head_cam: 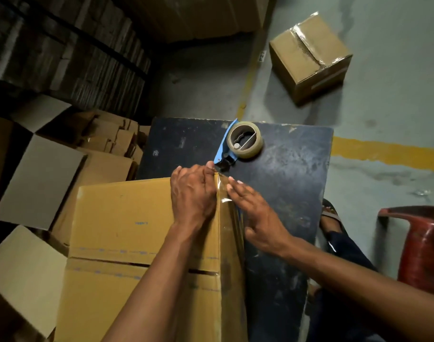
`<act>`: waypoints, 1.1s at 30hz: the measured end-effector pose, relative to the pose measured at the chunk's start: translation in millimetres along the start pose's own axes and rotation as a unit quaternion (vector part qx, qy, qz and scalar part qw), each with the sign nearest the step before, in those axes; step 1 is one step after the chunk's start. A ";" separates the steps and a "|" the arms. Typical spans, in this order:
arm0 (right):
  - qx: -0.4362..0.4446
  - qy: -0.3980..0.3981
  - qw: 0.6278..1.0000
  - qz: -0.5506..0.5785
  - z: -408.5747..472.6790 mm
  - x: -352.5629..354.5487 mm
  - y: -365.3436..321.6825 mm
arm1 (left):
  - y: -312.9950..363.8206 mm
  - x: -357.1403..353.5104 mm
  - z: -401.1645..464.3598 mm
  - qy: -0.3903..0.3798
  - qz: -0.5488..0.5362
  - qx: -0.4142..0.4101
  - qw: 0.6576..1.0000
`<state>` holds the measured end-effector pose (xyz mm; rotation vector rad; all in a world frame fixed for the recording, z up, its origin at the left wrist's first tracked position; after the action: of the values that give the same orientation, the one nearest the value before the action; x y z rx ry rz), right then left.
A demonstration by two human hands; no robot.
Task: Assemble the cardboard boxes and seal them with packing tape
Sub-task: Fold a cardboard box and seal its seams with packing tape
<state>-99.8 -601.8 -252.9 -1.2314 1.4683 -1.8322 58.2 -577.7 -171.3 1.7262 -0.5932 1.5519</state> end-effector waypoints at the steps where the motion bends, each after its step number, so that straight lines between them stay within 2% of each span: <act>1: 0.004 0.025 1.000 -0.008 1.3 6.1 0.2 | -0.1 0.0 -0.4 0.002 -0.004 -0.002 1.000; 4: -0.043 0.067 0.996 0.033 15.4 11.8 7.9 | -0.9 -0.6 0.0 0.002 -0.014 0.001 1.000; 8: -0.015 0.040 0.999 0.009 28.0 -19.6 1.3 | -1.6 -1.2 0.1 0.004 -0.008 0.001 1.000; 10: -0.029 0.033 0.999 -0.021 17.9 -27.7 0.0 | -1.3 -1.4 0.3 0.002 -0.005 0.001 1.000; 14: -0.019 0.010 0.999 -0.026 -4.4 -4.7 1.3 | -1.2 -1.4 -0.4 -0.010 -0.005 0.008 1.000; 17: -0.055 0.075 0.994 0.056 9.2 34.5 2.6 | -2.3 -1.6 -0.4 -0.015 -0.016 0.012 1.000; 19: -0.100 0.085 0.981 0.143 36.2 53.6 -5.8 | -1.2 0.2 0.2 -0.014 -0.022 0.014 1.000; 21: -0.106 0.037 0.976 0.185 66.2 62.1 -19.8 | 0.0 1.5 -0.5 -0.019 -0.029 0.012 0.999; 24: -0.063 -0.050 0.982 0.168 96.2 57.4 -23.2 | -1.6 1.8 -0.9 -0.020 -0.038 0.009 0.999; 29: -0.010 -0.103 0.964 0.246 111.9 47.9 10.9 | -1.4 1.1 1.3 -0.011 -0.040 0.019 0.999; 33: -0.031 -0.132 0.971 0.197 109.5 41.8 41.5 | -3.2 0.5 0.7 -0.022 -0.041 0.020 0.999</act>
<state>-31.6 -703.3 -275.6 -1.0702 1.4973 -1.3181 61.1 -576.1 -171.6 1.7953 -0.5099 1.4819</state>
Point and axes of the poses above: each hand's wrist, its own z-axis towards the middle knuckle, its own x-axis out of the back of the hand, y = z × x, the point moved 6 cm from there along z, towards the middle knuckle, and after that the axes turned 2 degrees about -z, right-handed, at the moved point
